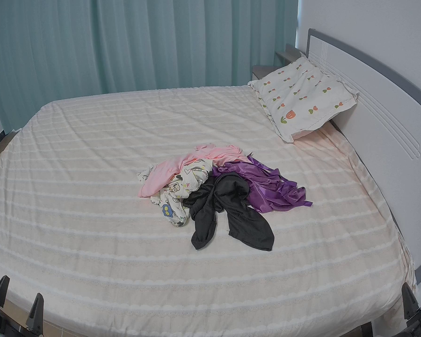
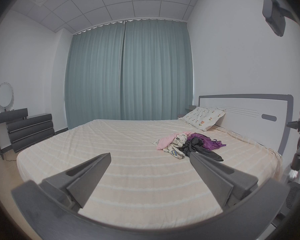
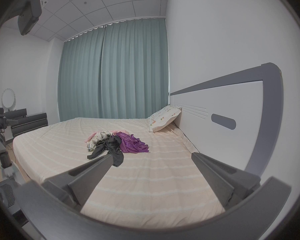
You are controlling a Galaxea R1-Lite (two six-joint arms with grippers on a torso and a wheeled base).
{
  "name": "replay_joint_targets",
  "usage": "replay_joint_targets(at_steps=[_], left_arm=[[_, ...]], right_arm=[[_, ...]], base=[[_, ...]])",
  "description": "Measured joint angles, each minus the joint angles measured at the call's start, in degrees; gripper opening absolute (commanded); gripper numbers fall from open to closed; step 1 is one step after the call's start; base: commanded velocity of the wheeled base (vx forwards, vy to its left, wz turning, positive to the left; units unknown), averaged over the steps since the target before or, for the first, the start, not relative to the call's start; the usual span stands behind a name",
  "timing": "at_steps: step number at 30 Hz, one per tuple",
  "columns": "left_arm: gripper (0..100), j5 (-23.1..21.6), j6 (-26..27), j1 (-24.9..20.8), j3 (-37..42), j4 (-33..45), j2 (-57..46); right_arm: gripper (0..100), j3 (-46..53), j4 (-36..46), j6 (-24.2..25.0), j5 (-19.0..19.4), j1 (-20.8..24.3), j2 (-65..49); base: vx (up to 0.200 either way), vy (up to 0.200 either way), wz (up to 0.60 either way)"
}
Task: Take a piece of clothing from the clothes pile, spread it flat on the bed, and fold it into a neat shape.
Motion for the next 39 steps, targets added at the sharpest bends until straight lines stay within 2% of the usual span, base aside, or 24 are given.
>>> replay_joint_targets(at_steps=[9, 15, 20, 28, 39], left_arm=[[100, 0.0, 0.0, 0.1, 0.0, 0.0, 0.0], [100, 0.0, 0.0, 0.0, 0.0, 0.0, 0.0], [100, 0.0, 0.0, 0.0, 0.0, 0.0, 0.0], [100, 0.0, 0.0, 0.0, 0.0, 0.0, 0.0], [100, 0.0, 0.0, 0.0, 0.0, 0.0, 0.0]], right_arm=[[100, -3.1, 0.0, 0.5, 1.4, 0.1, 0.9], [100, -11.8, 1.9, 1.8, 5.7, 0.2, 8.1], [100, -13.7, 0.7, 4.5, 9.7, 0.6, 19.4], [100, -14.0, -10.4, 12.0, 13.9, 3.7, 42.1], [100, -17.4, -26.5, 19.0, 14.9, 9.0, 72.5]], base=[[0.000, 0.000, 0.00], [0.000, 0.000, 0.00], [0.000, 0.000, 0.00], [0.000, 0.000, 0.00], [0.000, 0.000, 0.00]])
